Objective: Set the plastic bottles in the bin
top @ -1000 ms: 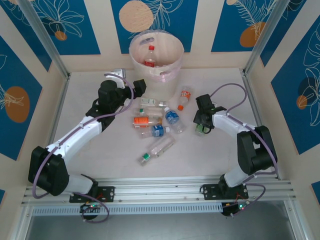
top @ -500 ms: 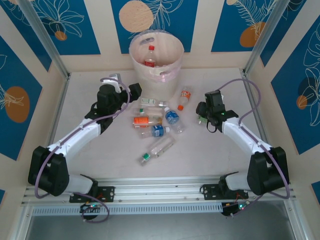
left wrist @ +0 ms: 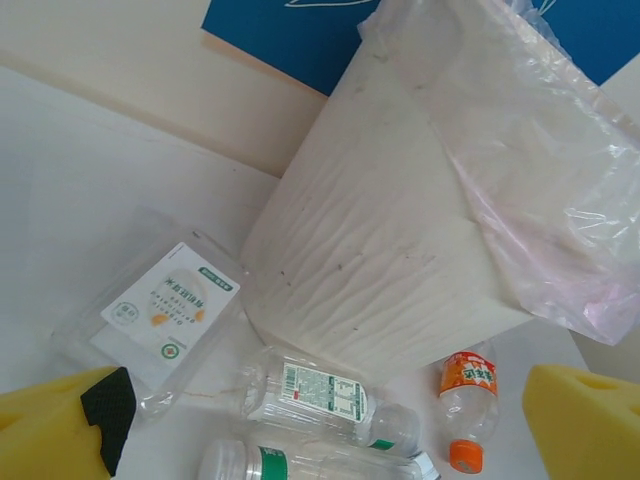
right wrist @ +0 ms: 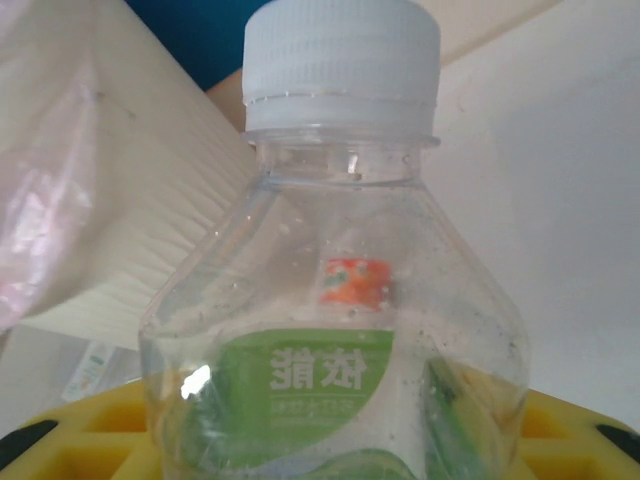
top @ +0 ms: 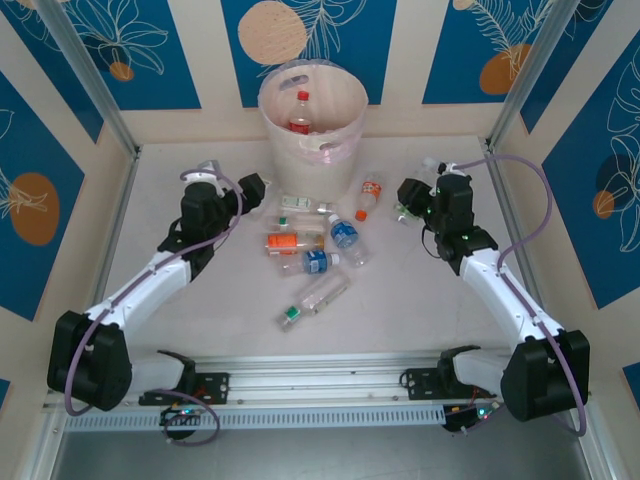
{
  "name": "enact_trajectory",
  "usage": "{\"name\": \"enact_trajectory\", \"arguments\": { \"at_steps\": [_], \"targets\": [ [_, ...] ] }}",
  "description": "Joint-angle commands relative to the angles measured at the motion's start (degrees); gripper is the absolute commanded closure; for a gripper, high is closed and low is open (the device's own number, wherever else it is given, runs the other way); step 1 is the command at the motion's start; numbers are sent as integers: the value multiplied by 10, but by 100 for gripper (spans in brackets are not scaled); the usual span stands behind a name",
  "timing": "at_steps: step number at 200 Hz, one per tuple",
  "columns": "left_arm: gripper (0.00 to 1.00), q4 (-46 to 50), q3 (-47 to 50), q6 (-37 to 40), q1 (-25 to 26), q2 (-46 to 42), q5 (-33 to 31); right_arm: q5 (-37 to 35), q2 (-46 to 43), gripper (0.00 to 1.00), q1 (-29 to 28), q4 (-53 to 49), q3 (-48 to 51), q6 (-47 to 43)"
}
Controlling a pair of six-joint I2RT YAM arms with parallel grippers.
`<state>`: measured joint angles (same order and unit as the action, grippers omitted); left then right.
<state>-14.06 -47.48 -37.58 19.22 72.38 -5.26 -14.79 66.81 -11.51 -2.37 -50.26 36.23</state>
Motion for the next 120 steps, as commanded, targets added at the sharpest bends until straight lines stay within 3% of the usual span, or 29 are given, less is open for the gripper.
{"name": "enact_trajectory", "arguments": {
  "at_steps": [1, 60, 120],
  "targets": [
    [0, 3, 11, -25, -13, -19, -7, 64, -1, 62, 2, 61, -39, 8],
    [0, 17, 44, -41, -36, -59, -2, 195, 86, 62, -12, 119, -177, 25],
    [0, 37, 60, -52, -55, -91, 9, 230, 240, 63, -45, 93, -393, 24]
  ]
}}
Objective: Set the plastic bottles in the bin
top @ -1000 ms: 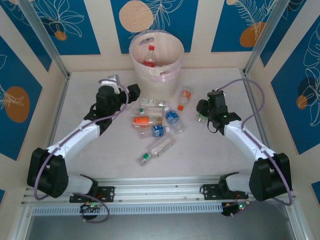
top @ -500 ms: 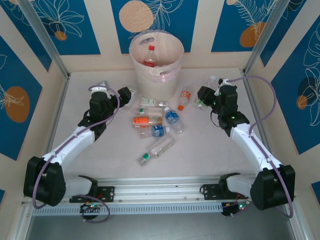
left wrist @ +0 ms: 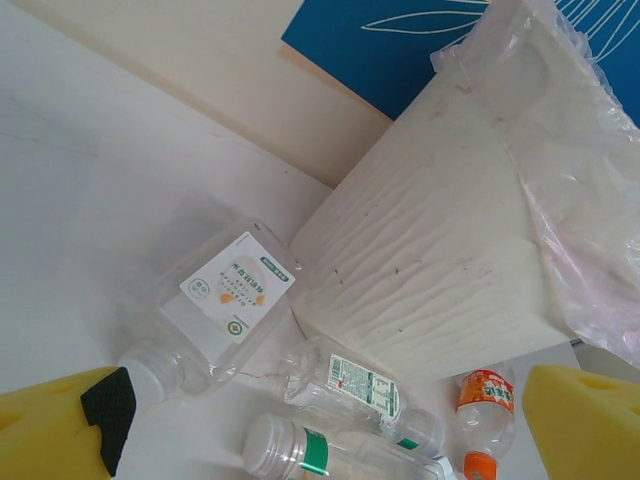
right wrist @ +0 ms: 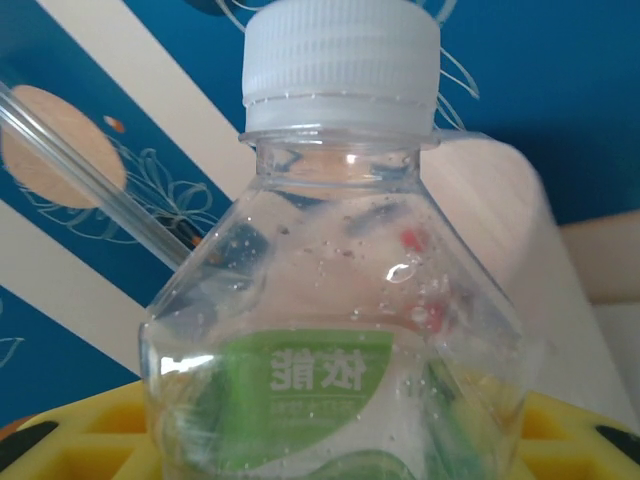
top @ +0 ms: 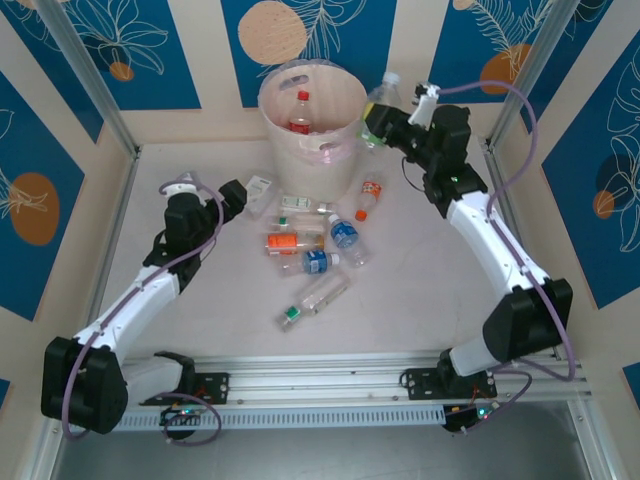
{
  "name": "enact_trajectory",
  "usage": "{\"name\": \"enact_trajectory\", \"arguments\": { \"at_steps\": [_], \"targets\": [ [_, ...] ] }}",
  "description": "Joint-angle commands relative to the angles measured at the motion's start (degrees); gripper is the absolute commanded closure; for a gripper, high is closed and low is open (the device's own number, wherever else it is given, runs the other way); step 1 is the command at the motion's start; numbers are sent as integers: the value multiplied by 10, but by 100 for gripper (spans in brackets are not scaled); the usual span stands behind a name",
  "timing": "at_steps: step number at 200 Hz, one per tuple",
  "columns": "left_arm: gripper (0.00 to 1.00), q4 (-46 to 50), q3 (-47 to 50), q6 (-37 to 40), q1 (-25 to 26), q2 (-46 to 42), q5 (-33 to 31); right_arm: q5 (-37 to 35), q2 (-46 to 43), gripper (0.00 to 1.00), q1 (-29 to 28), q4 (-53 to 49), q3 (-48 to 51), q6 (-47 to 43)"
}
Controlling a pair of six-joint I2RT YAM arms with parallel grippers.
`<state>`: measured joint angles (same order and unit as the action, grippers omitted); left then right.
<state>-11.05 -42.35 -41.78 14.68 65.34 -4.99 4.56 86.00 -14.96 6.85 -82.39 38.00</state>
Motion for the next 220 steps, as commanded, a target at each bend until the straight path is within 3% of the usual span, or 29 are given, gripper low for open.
{"name": "enact_trajectory", "arguments": {
  "at_steps": [1, 45, 82, 145, 220],
  "targets": [
    [0, 7, 9, -10, -10, -21, 6, 38, 51, 63, -11, 0, -74, 7],
    [0, 10, 8, -9, -14, -30, 6, 23, 168, 63, -28, -43, -233, 0],
    [0, 9, 8, -11, -16, -27, 10, -23, 270, 62, -43, -136, -369, -45],
    [0, 5, 10, -13, -20, -14, 13, -7, 408, 49, -71, -319, -572, -161],
    [0, -6, 4, -18, -21, 15, 30, 92, 446, 38, -74, -328, -585, -220]
  ]
}}
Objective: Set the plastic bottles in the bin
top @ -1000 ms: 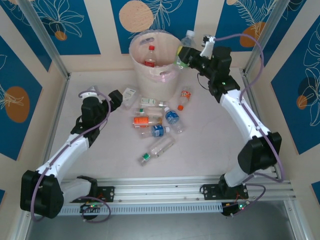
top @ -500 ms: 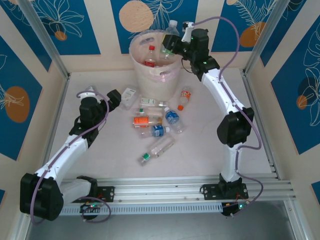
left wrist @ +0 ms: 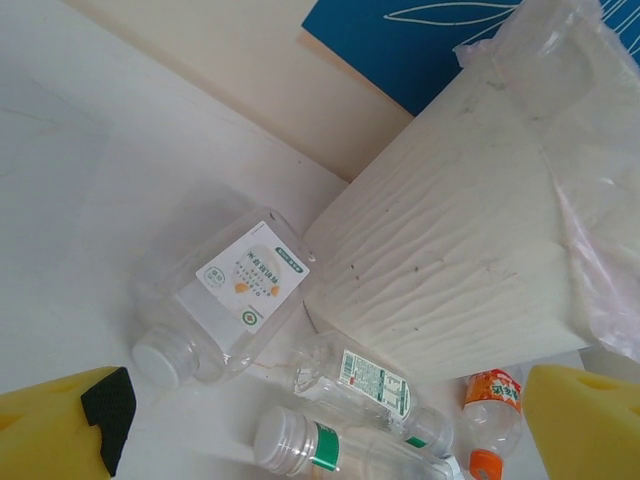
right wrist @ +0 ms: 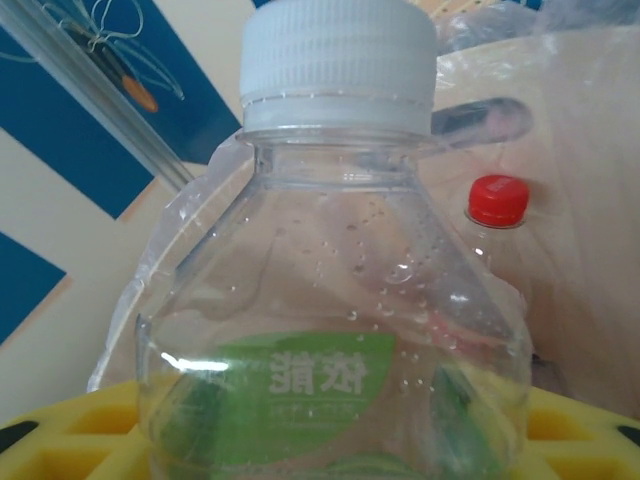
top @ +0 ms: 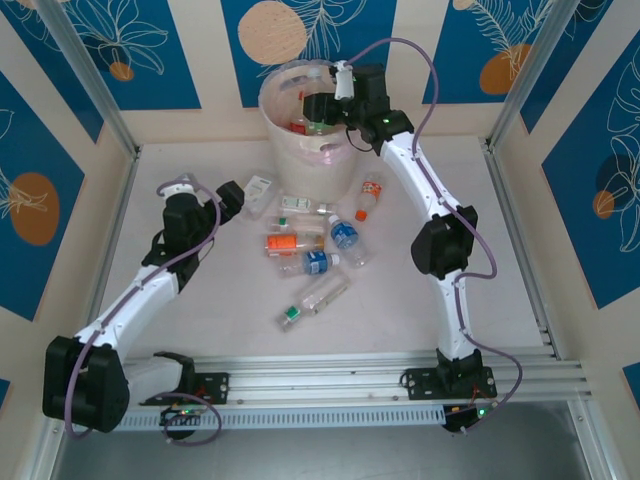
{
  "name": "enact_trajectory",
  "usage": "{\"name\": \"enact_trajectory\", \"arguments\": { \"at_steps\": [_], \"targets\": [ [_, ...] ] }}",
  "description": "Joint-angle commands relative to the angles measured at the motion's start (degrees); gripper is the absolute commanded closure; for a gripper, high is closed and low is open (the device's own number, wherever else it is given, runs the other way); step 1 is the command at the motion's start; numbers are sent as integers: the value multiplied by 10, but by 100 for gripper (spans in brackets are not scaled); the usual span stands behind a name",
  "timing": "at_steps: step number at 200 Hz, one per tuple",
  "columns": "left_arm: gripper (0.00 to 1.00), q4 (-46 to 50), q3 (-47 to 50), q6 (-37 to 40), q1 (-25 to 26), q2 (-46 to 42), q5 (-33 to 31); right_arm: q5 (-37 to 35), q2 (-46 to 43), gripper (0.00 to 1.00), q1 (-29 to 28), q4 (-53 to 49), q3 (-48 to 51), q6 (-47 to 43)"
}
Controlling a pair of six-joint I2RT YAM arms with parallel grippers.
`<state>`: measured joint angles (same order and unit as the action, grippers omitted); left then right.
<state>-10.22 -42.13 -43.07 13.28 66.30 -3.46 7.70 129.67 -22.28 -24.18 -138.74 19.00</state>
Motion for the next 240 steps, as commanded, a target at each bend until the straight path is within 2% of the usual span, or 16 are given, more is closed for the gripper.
{"name": "enact_trajectory", "arguments": {
  "at_steps": [1, 14, 43, 78, 100, 138, 159, 179, 206, 240],
  "targets": [
    [0, -14, 2, -5, -7, 6, 15, 63, 9, 37, -1, -18, -22, -30],
    [0, -14, 2, -7, -7, 7, 15, 77, 11, 29, 0, -10, -22, -29],
    [0, -13, 3, -7, -8, 9, 17, 108, 10, 18, -1, 10, -21, -17],
    [0, -11, 3, -6, -8, 9, 17, 153, 0, 15, -1, 16, -21, -13],
    [0, -11, 3, -6, -8, 12, 19, 153, -13, 14, -2, 17, -13, -13],
    [0, -9, 2, -8, -9, 22, 25, 128, -41, 9, 0, 13, -7, -21],
    [0, -4, 1, -14, -9, 29, 31, 110, -62, 0, 0, 7, 0, -26],
    [0, 4, -1, -26, -9, 37, 36, 75, -93, 1, 0, 10, 29, -30],
    [0, 27, -8, -48, -9, 53, 39, 14, -147, 0, 1, 31, 101, -27],
    [0, 45, -15, -78, -9, 77, 53, -42, -247, 0, 5, 84, 244, 8]
  ]
}}
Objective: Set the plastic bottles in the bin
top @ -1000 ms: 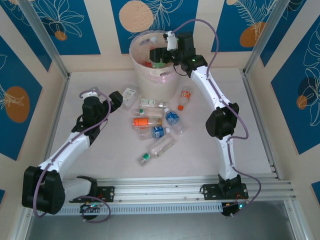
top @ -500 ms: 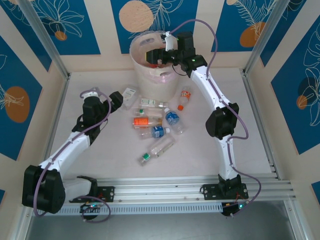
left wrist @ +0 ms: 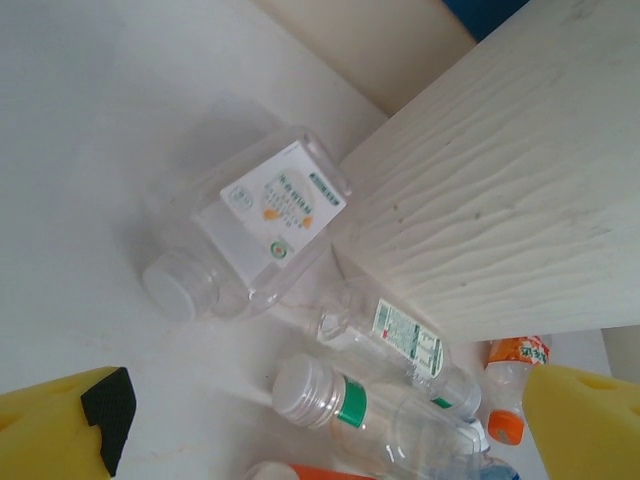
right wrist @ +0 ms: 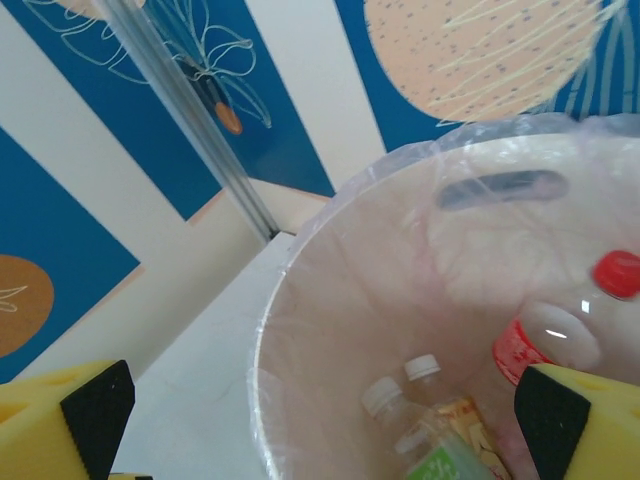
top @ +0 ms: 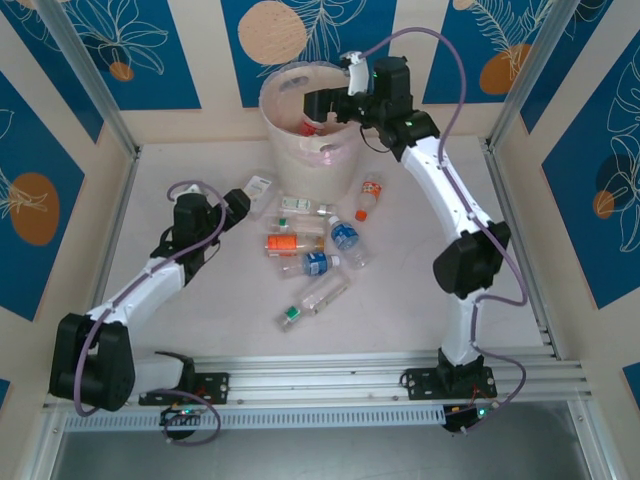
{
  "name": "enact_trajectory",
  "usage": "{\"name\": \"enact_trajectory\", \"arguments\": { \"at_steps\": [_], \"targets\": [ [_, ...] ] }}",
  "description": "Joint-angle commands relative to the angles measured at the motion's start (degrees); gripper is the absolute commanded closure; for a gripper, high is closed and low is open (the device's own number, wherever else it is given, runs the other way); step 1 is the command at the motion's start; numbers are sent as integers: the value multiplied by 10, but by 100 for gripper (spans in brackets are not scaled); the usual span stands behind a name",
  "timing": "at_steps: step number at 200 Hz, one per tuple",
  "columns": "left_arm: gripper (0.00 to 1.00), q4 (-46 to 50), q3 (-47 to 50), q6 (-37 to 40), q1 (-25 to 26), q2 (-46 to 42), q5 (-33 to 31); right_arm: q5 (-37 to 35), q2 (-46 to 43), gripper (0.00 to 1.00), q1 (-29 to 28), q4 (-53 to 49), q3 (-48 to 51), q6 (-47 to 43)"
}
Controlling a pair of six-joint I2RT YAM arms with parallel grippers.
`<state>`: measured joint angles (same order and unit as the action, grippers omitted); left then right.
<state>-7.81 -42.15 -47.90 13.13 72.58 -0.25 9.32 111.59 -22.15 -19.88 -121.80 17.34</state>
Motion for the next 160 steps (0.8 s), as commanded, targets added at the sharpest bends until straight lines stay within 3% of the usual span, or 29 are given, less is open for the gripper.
{"name": "enact_trajectory", "arguments": {
  "at_steps": [1, 38, 69, 101, 127, 160],
  "targets": [
    [0, 22, -15, -30, -7, 15, 22, -60, -69, 0, 3, 41, 80, 27],
    [0, 51, -18, -28, -7, 32, 49, -90, -197, 0, 8, 84, 272, 61],
    [0, 62, 1, -93, -4, 32, 61, -136, -302, 0, 18, 123, 450, 108],
    [0, 96, -4, -160, 28, 45, 46, -176, -371, 0, 34, 116, 566, 142],
    [0, 170, -22, -289, 66, 61, 8, -196, -411, 0, 53, 124, 630, 179],
    [0, 166, -21, -405, 77, 91, 39, -186, -435, 0, 79, 129, 655, 194]
  ]
}}
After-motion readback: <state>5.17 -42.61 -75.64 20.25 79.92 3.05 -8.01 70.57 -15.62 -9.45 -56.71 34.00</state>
